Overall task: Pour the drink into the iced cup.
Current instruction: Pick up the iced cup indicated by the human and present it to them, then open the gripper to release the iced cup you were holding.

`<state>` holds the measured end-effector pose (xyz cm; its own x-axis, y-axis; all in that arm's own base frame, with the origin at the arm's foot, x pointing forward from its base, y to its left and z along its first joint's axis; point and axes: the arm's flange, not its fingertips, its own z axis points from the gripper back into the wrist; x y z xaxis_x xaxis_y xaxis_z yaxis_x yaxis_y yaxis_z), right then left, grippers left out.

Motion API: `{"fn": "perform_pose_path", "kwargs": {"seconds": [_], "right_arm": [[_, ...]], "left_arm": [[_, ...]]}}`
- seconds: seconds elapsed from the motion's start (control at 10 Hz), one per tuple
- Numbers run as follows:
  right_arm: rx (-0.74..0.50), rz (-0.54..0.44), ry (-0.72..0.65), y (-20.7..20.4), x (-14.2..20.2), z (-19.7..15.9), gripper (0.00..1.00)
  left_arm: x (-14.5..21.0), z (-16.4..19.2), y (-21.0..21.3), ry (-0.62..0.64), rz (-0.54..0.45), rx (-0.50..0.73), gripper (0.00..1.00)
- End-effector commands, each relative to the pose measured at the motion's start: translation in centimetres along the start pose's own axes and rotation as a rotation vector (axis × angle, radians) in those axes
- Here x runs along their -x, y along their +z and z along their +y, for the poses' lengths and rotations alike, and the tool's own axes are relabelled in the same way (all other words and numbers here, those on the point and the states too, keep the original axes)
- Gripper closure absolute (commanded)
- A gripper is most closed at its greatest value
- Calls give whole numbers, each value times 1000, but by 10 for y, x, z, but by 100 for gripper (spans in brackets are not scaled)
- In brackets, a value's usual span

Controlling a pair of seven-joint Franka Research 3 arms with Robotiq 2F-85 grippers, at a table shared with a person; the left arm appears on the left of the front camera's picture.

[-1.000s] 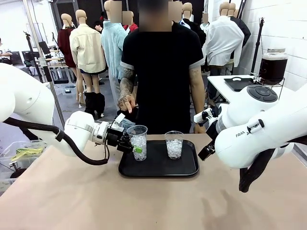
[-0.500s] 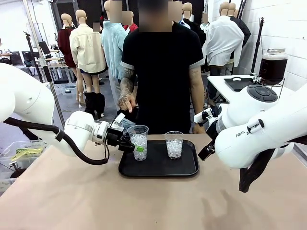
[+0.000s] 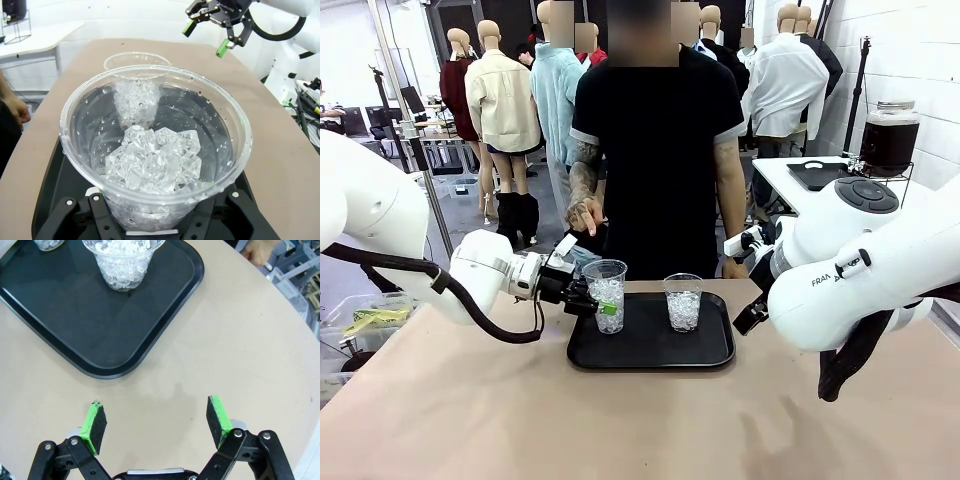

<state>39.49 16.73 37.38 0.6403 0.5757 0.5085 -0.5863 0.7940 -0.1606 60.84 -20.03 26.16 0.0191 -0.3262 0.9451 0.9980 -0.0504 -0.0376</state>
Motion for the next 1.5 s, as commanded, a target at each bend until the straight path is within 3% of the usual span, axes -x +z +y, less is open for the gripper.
{"fn": "perform_pose_path", "kwargs": {"seconds": [0.0,0.9,1.1,1.2,1.4], "right_arm": [[-1,0,0,0,0,0,0],[-1,0,0,0,0,0,0],[-1,0,0,0,0,0,0],[-1,0,0,0,0,0,0],[-1,0,0,0,0,0,0]], "left_arm": [[-7,-12,7,-31,-46,-16,37],[-6,-17,4,-9,12,5,37],[-33,-12,7,-51,-48,-43,37],[-43,-7,11,0,-20,-20,37],[-68,5,20,-61,-19,-49,37]]}}
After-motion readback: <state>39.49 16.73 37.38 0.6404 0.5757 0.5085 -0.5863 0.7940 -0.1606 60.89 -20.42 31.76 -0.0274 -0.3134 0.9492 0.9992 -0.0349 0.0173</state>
